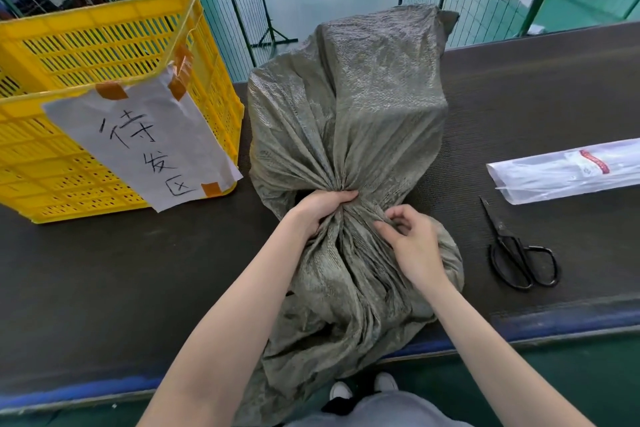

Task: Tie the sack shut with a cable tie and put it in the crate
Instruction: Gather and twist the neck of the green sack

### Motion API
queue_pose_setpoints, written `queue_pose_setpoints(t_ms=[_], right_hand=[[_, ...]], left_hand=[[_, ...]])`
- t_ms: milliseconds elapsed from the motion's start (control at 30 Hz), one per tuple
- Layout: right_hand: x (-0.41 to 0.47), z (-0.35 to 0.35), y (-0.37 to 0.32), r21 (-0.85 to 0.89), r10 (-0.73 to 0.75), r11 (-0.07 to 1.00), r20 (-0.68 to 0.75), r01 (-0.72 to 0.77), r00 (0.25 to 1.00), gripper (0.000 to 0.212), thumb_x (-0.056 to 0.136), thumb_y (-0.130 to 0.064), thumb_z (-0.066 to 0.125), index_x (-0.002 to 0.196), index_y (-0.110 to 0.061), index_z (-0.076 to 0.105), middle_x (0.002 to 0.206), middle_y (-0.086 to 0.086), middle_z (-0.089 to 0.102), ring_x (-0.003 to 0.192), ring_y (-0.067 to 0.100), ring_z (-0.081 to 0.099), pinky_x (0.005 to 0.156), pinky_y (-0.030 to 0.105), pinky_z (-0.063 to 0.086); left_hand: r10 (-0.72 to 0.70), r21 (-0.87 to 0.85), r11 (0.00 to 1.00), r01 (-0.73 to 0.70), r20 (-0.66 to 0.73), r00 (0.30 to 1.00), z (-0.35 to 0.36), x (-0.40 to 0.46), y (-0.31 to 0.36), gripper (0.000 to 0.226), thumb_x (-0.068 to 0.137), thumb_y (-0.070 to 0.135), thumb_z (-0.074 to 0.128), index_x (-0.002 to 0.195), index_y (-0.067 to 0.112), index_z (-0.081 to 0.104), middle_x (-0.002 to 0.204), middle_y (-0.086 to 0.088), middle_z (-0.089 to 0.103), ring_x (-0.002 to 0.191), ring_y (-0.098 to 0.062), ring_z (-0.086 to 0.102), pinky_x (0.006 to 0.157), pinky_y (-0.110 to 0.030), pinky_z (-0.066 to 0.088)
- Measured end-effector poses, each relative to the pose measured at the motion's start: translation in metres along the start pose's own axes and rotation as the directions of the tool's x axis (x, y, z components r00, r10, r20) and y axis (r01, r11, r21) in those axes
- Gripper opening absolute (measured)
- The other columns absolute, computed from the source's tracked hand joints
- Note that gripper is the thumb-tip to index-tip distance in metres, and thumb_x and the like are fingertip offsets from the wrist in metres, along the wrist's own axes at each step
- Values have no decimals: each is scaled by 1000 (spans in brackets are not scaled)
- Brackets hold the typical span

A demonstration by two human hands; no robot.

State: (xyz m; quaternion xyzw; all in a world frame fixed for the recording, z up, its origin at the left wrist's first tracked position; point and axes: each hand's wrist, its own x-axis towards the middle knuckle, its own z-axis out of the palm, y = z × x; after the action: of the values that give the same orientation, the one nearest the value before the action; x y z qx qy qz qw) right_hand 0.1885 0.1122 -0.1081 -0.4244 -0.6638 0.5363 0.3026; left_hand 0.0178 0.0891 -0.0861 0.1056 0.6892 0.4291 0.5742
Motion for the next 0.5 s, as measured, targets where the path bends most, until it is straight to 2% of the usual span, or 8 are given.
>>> queue_pose_setpoints(t_ms=[67, 133, 200, 267, 333, 433, 500], right_hand=[[-5, 1, -1, 6, -10, 1000, 9, 10, 1000, 15, 82, -10, 69, 85, -22, 61, 85, -4, 65, 86, 14, 61, 87, 37, 50], [-11, 5, -2, 6, -35, 999, 31, 35, 999, 18, 83, -7, 66, 92, -22, 63, 91, -5, 67, 90, 10, 62, 87, 30, 50], [-15, 9, -2, 7, -46, 999, 59, 46, 997, 22, 85, -5, 63, 101, -20, 64, 101, -5, 68, 97, 5, 62, 90, 23, 47], [-18, 10, -3, 26, -32, 999, 74, 30, 997, 26, 86, -3, 62, 105, -20, 64, 106, -6, 67, 100, -2, 59, 90, 15, 43], [-23, 10, -3, 60, -11, 998, 96, 5, 995, 29, 86, -2, 61, 107, -23, 64, 108, -9, 66, 102, -5, 58, 90, 12, 41], [-25, 4, -5, 105, 5, 994, 108, -16, 994, 29, 87, 0, 60, 102, -25, 64, 102, -8, 67, 96, -6, 60, 87, 11, 44], [-21, -2, -8, 164, 24, 986, 56, -33, 998, 27, 87, 1, 60, 96, -25, 64, 96, -2, 68, 89, -1, 63, 81, 15, 48]], left_hand=[[24, -12, 1000, -24, -7, 1000, 3, -3, 0, 16, 92, 18, 62, 100, 5, 65, 83, -9, 69, 68, -19, 66, 59, -26, 55], [91, -36, 995, -92, -40, 995, 8, -3, 0, 21, 93, 13, 59, 111, 3, 63, 91, -10, 68, 72, -19, 65, 63, -26, 54], [179, -59, 981, -185, -93, 979, 11, 0, -2, 29, 93, 6, 56, 121, -1, 59, 106, -12, 66, 82, -21, 64, 68, -26, 52], [245, -63, 965, -255, -136, 960, 15, 2, -6, 32, 92, 0, 53, 124, -3, 57, 118, -15, 64, 97, -24, 63, 79, -28, 52], [267, -63, 958, -279, -156, 951, 18, 3, -9, 33, 92, -3, 50, 124, -3, 57, 122, -17, 63, 108, -27, 62, 88, -31, 49], [250, -58, 963, -263, -170, 953, 20, 2, -8, 31, 93, 4, 52, 123, -1, 58, 117, -11, 64, 101, -21, 62, 86, -28, 48], [211, -80, 972, -223, -136, 968, 15, 3, -7, 37, 88, 22, 66, 120, 4, 63, 117, -10, 68, 98, -19, 65, 92, -30, 50]])
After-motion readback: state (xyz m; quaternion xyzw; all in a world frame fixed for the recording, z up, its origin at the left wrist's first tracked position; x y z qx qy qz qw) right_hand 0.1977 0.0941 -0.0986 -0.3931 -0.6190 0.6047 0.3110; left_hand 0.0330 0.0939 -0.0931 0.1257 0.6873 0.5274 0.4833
